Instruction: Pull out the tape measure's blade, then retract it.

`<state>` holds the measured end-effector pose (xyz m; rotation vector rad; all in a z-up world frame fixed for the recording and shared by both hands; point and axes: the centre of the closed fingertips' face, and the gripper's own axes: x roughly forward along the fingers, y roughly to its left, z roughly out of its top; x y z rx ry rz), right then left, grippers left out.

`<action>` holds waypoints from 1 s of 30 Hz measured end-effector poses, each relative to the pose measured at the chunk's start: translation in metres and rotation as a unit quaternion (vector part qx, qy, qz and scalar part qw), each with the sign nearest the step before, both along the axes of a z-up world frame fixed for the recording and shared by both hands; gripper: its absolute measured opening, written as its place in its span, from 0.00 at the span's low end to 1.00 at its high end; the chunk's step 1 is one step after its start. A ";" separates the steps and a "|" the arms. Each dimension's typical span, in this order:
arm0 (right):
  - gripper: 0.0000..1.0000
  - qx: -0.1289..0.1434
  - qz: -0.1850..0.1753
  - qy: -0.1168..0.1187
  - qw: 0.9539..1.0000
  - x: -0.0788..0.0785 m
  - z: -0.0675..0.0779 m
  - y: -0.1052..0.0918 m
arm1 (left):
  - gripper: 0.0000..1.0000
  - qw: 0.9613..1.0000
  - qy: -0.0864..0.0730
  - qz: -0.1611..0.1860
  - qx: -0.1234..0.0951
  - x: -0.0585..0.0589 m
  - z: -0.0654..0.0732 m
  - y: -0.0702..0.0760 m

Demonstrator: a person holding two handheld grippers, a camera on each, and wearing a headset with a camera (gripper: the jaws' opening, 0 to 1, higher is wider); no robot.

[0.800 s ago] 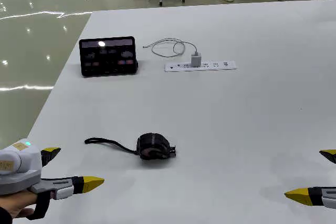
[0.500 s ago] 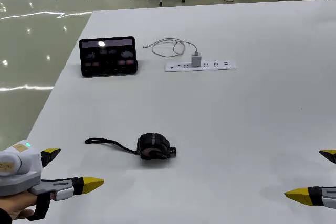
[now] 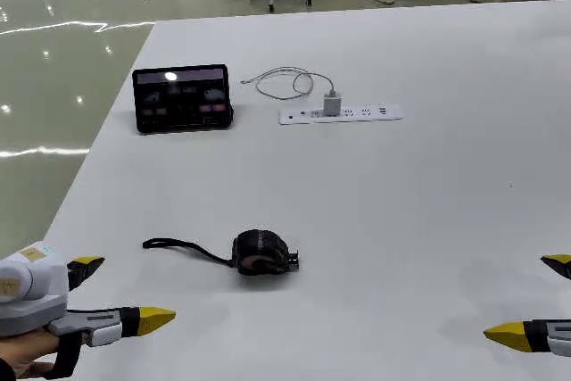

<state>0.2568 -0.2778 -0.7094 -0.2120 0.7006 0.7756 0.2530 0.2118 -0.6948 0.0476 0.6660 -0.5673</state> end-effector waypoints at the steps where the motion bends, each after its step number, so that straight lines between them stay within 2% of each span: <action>1: 1.00 -0.002 0.001 -0.001 1.000 0.001 0.000 0.000 | 0.99 1.000 -0.005 -0.006 0.000 0.001 0.002 -0.001; 2: 1.00 -0.005 0.006 -0.002 1.000 0.002 0.000 0.001 | 0.99 1.000 -0.015 -0.013 0.001 0.003 0.005 -0.003; 8: 1.00 0.000 0.017 -0.007 1.000 0.010 0.004 0.012 | 0.97 0.999 -0.002 -0.032 0.009 0.010 0.006 -0.007; 10: 1.00 0.000 0.022 -0.012 1.000 0.013 0.006 0.015 | 0.96 0.999 -0.004 -0.044 0.018 0.013 0.005 -0.011; 14: 1.00 0.008 0.027 -0.010 1.000 0.019 0.009 0.025 | 0.97 0.998 -0.002 -0.065 0.020 0.021 0.006 -0.022; 19: 1.00 0.008 0.044 -0.017 0.999 0.027 0.008 0.036 | 0.99 0.996 -0.005 -0.085 0.037 0.036 0.007 -0.035; 22: 1.00 0.000 0.056 -0.019 0.998 0.031 0.007 0.043 | 0.98 0.993 -0.008 -0.110 0.043 0.043 0.009 -0.044; 24: 1.00 0.001 0.063 -0.018 0.998 0.033 0.007 0.047 | 0.96 0.990 0.000 -0.133 0.041 0.043 0.009 -0.052; 28: 1.00 0.001 0.068 -0.022 0.997 0.040 0.008 0.054 | 0.94 0.987 -0.004 -0.155 0.053 0.051 0.010 -0.061; 30: 1.00 0.002 0.072 -0.021 0.997 0.042 0.008 0.057 | 0.94 0.984 0.002 -0.167 0.057 0.054 0.010 -0.066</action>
